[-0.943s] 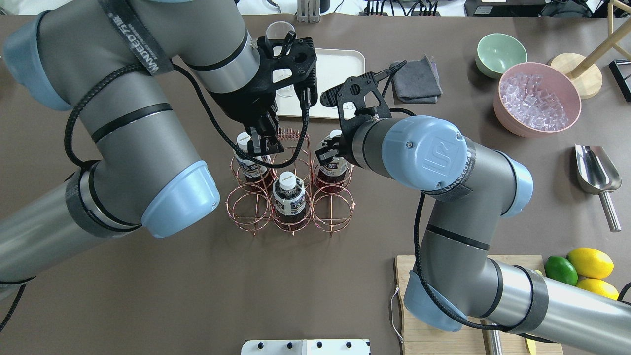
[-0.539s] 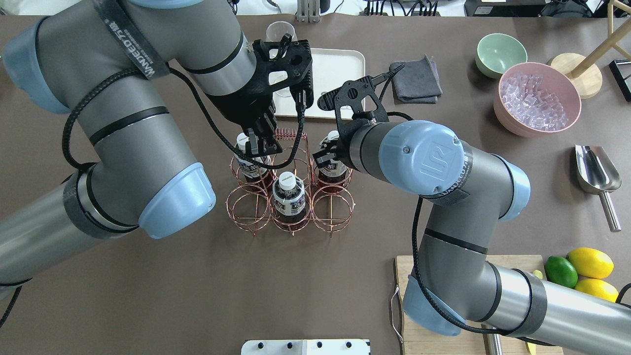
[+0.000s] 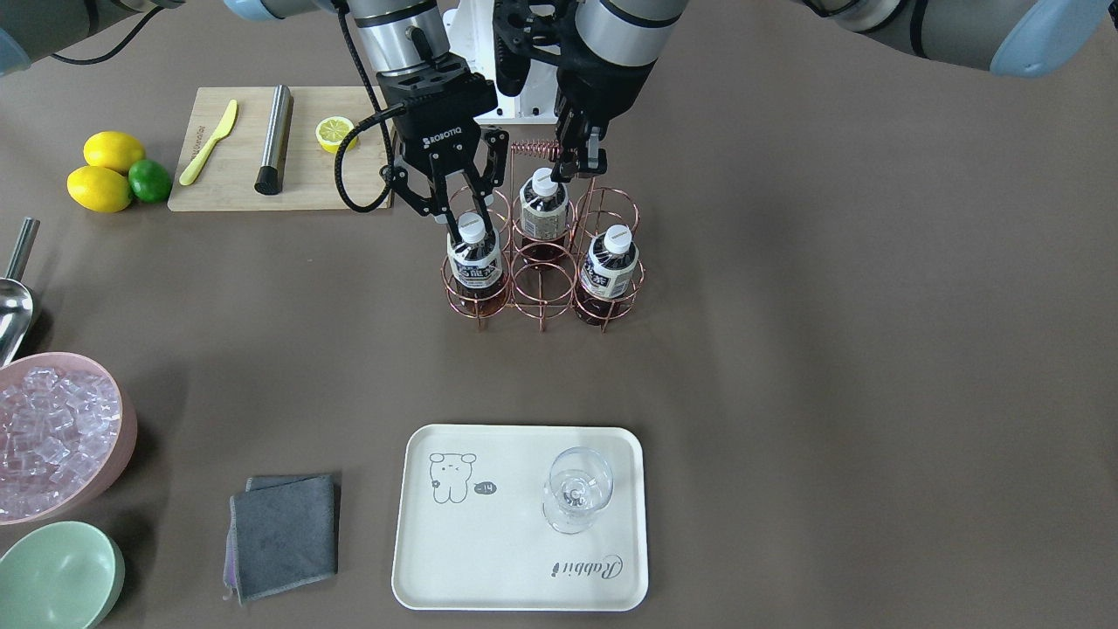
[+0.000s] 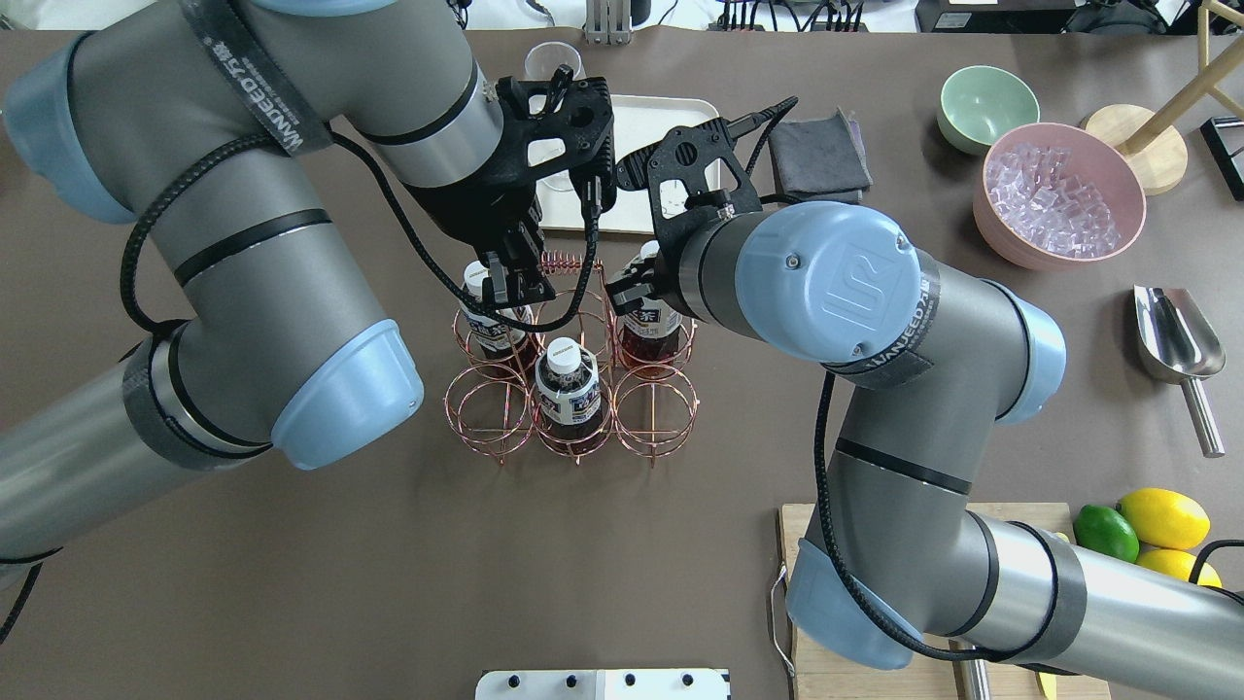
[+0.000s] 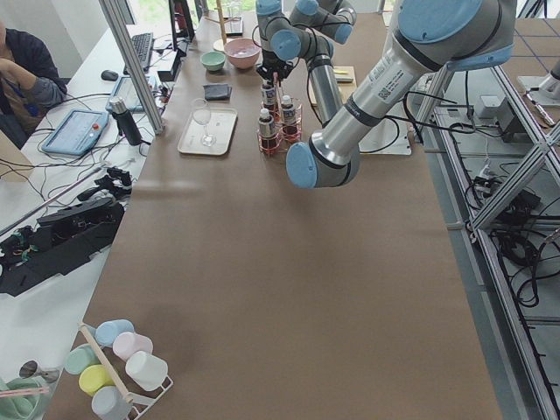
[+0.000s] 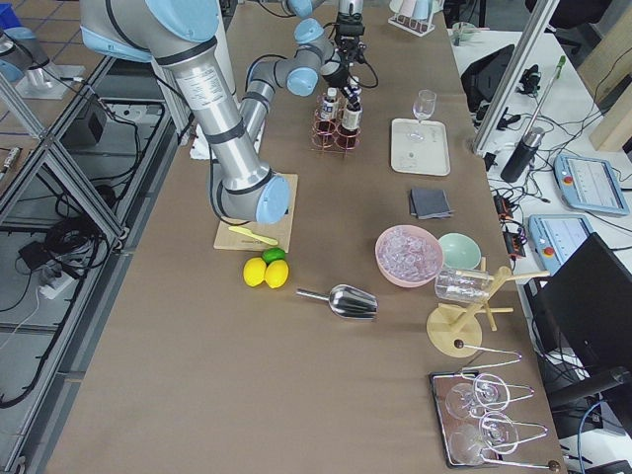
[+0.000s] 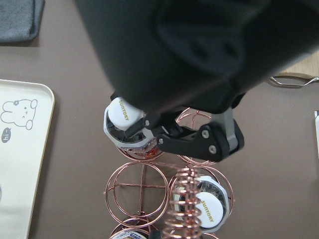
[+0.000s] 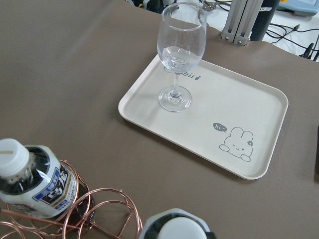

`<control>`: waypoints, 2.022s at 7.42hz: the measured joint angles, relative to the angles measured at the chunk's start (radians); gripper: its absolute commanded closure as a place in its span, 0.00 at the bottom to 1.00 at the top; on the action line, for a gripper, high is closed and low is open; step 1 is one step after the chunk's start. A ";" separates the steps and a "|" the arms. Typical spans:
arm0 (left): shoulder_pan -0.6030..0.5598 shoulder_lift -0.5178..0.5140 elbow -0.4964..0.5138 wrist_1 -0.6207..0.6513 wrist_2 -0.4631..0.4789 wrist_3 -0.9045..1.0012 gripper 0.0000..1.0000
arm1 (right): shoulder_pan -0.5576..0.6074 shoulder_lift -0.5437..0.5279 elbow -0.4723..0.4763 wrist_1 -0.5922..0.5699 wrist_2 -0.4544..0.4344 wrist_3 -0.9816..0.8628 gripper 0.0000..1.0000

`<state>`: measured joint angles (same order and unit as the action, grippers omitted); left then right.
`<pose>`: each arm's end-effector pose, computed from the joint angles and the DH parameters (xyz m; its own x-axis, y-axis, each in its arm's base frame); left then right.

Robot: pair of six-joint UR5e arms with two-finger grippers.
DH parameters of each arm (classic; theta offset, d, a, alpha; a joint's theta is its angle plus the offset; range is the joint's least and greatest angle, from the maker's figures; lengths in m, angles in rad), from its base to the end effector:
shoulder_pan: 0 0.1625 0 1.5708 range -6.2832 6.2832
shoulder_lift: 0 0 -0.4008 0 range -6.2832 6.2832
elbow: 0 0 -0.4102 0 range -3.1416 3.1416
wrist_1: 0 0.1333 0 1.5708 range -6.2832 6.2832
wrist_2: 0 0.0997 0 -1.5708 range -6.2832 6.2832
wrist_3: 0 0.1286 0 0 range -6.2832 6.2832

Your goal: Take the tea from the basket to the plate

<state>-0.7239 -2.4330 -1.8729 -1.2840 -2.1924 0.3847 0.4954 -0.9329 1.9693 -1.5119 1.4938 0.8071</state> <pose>0.4188 -0.4482 0.0367 0.0083 0.9984 -0.0563 -0.5199 0.0524 0.8526 -0.4662 -0.4146 0.1015 0.6603 -0.4270 0.6178 -0.1073 0.7606 0.6403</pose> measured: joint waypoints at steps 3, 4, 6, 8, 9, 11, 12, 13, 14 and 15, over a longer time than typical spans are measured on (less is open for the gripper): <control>-0.004 -0.001 0.000 0.000 0.000 -0.001 1.00 | 0.033 0.012 0.018 -0.031 0.037 0.000 1.00; -0.004 -0.001 -0.001 0.000 0.000 -0.001 1.00 | 0.047 0.009 0.025 -0.032 0.055 0.000 1.00; -0.006 -0.001 -0.005 0.000 0.000 -0.001 1.00 | 0.082 0.002 0.042 -0.034 0.100 0.000 1.00; -0.006 -0.001 -0.008 0.001 -0.001 -0.001 1.00 | 0.113 0.004 0.082 -0.076 0.141 0.001 1.00; -0.006 -0.001 -0.010 0.001 -0.001 -0.002 1.00 | 0.140 0.010 0.111 -0.116 0.174 0.001 1.00; -0.006 -0.001 -0.012 0.002 -0.001 -0.003 1.00 | 0.239 0.044 0.142 -0.184 0.289 0.000 1.00; -0.006 -0.001 -0.012 0.002 -0.001 -0.003 1.00 | 0.292 0.064 0.144 -0.204 0.346 -0.001 1.00; -0.006 -0.001 -0.012 0.002 0.000 -0.003 1.00 | 0.348 0.076 0.144 -0.215 0.405 -0.007 1.00; -0.006 -0.001 -0.013 0.002 0.000 -0.003 1.00 | 0.385 0.076 0.142 -0.218 0.437 -0.016 1.00; -0.006 -0.001 -0.015 0.003 0.000 -0.005 1.00 | 0.404 0.074 0.124 -0.217 0.442 -0.039 1.00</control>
<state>-0.7302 -2.4337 -1.8882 -1.2812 -2.1921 0.3795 0.8999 -0.8587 2.0935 -1.7292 1.9354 0.7678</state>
